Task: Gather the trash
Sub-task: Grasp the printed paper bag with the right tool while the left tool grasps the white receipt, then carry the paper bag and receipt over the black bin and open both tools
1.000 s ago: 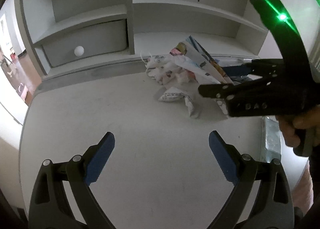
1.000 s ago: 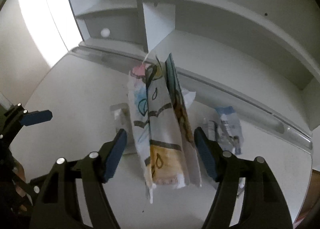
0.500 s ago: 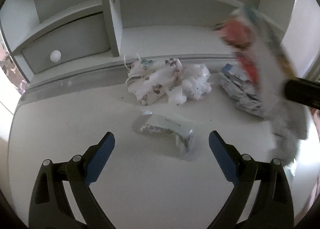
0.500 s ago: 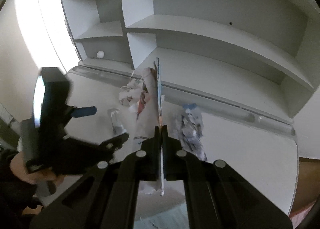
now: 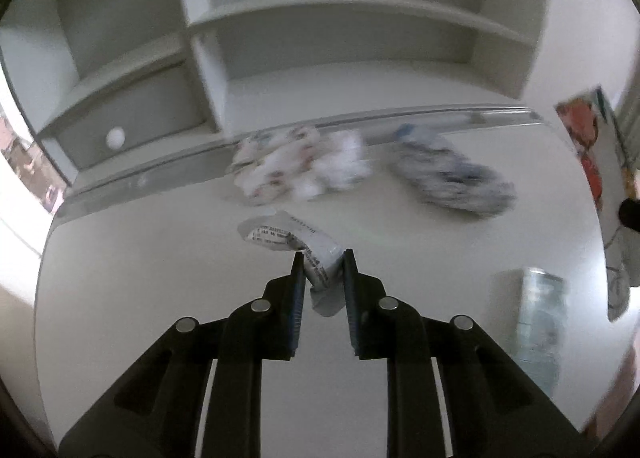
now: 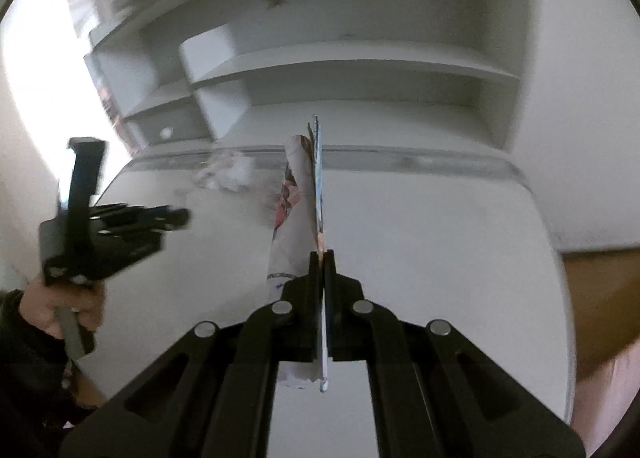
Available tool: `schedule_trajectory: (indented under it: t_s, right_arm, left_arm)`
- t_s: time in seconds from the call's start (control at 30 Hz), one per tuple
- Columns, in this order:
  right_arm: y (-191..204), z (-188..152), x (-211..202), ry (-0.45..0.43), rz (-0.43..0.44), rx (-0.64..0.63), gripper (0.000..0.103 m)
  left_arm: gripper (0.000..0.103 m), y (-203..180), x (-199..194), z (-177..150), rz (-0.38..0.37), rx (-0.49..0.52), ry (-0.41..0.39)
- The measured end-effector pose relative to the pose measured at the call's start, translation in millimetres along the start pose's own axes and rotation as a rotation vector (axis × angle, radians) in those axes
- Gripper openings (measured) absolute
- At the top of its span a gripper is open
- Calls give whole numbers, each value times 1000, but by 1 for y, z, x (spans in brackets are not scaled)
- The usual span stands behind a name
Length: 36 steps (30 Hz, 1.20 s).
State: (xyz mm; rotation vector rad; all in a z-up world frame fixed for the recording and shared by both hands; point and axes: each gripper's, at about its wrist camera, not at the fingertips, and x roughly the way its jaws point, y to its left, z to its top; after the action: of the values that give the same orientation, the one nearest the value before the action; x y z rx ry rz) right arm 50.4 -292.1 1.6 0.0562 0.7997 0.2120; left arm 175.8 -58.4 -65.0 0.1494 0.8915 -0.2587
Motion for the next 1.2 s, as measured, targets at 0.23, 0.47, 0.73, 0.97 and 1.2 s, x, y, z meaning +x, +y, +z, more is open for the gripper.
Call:
schedule_trajectory:
  t_s: [0.23,0.47,0.73,0.97,1.2]
  right_arm:
    - [-102,-96,-93,-60,-199,266,3]
    - [-183,-220,-162,-32,-428,507,3]
    - [-240,-351,-168,81,-512,716,3]
    - [-273,-431,-113,217,-442,841,3]
    - [-292,-476,-66,313,-383,897,3]
  left_arm:
    - [18,-129,-61,-11,-222,202,-92]
    - [18,-303,-91,-64,-523,470,-108]
    - [18,-434,-82,-147,-737,701,19]
    - [18,-488,-22,-205,-737,802,156]
    - [18,-498,26,-228,-709,821,229]
